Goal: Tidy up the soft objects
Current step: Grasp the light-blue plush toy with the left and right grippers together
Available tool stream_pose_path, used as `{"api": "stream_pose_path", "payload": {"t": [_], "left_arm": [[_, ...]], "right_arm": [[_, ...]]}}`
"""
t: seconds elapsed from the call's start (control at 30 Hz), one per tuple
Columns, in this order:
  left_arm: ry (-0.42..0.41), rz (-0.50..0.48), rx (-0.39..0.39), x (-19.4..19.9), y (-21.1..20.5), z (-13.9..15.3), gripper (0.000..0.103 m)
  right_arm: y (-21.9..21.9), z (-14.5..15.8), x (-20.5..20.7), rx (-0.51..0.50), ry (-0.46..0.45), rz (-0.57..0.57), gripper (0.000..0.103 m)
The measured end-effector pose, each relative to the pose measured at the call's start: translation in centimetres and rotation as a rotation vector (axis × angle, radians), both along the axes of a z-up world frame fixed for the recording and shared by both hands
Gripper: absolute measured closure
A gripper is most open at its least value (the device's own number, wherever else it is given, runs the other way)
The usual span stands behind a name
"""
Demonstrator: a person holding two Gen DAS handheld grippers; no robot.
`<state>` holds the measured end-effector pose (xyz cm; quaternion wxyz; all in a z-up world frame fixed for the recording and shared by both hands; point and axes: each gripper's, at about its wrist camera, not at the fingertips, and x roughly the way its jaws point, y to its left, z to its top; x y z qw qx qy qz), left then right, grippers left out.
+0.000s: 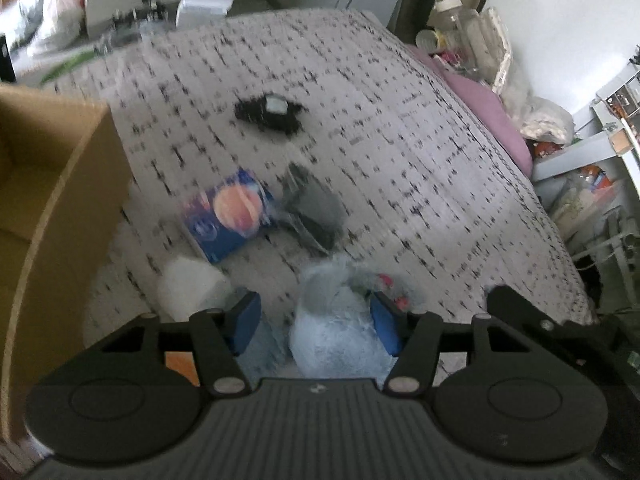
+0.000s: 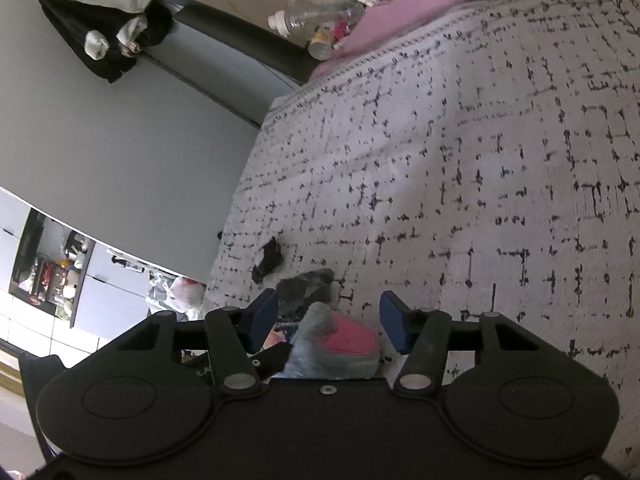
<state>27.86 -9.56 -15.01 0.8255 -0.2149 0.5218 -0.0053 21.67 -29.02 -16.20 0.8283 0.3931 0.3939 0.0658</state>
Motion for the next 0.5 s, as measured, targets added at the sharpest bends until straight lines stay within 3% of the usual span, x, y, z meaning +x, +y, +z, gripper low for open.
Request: {"api": "stream_pose_path", "payload": {"t": [0.17,0.33,0.43,0.5], "left_arm": [[0.053,0.009,-0.071,-0.7,-0.3,-1.1,0.051],[0.061,0.023,-0.108,-1.2,-0.4,-1.6,0.059],[0.055,0.025,-0.129,-1.4,-0.4,-1.5,0.069],[0.047,0.03,-0.131,-1.5,-0.4,-1.3,0.076]], "right_arm": [[0.2,-0.4,0.0,0.013,0.031,0.025,0.056],[0.9,-1.7,0.1,-0.006,0.143,0.054,0.06],[1.1,-2.1,0.0,-0.023,0.178,0.059,0.07],[1.1,-2.4,0.0,-0.016,0.195,0.054,0.081]]}}
